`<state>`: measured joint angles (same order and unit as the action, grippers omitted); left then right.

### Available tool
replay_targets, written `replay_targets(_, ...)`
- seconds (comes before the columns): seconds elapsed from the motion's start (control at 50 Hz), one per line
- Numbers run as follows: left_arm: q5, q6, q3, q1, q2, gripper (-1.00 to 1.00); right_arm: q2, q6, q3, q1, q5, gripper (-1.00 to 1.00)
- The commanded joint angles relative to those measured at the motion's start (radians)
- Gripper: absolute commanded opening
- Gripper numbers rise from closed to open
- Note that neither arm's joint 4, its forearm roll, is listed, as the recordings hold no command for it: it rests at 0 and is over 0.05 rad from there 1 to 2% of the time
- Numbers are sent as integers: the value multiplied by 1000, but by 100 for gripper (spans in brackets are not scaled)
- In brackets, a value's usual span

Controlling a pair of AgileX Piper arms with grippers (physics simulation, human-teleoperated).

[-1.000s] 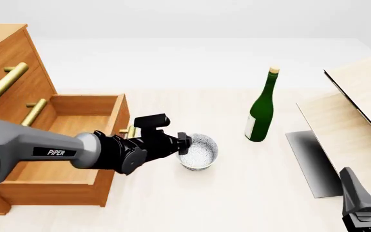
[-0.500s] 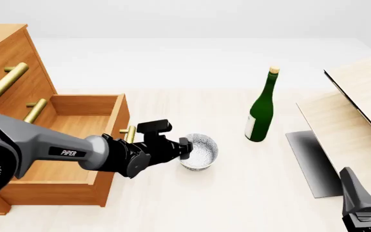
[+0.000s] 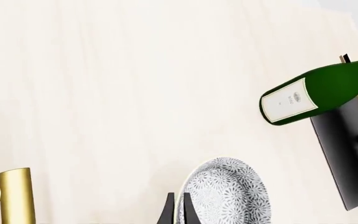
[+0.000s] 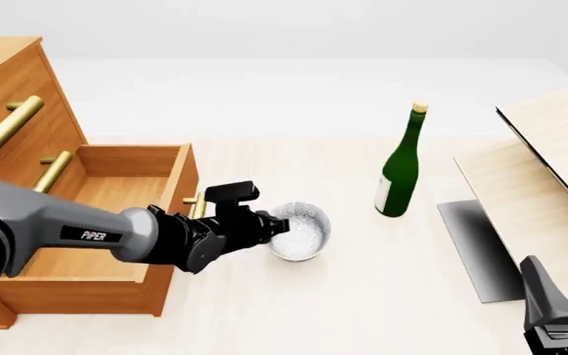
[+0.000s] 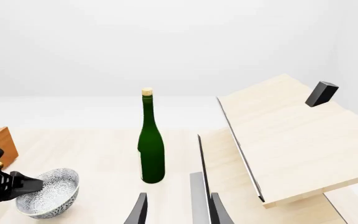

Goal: Put the bowl in the bottom drawer of the cabinet and close it.

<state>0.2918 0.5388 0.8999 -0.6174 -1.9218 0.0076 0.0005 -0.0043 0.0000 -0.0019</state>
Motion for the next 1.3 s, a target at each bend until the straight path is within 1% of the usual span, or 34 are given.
replay_targets(0.02,11,-9,-29,1,60,-100,0,0,0,0,0,100)
replay_targets(0.52,25,-35,-92,11,165,-100,0,0,0,0,0,100)
replay_targets(0.8,18,-55,-109,19,201,-100,0,0,0,0,0,100)
replay_targets(1.2,-33,-115,-120,67,269,-100,0,0,0,0,0,100)
replay_targets(1.22,-39,-130,-124,71,282,-100,0,0,0,0,0,100)
replay_targets(1.3,-47,-151,-128,80,298,-100,0,0,0,0,0,100)
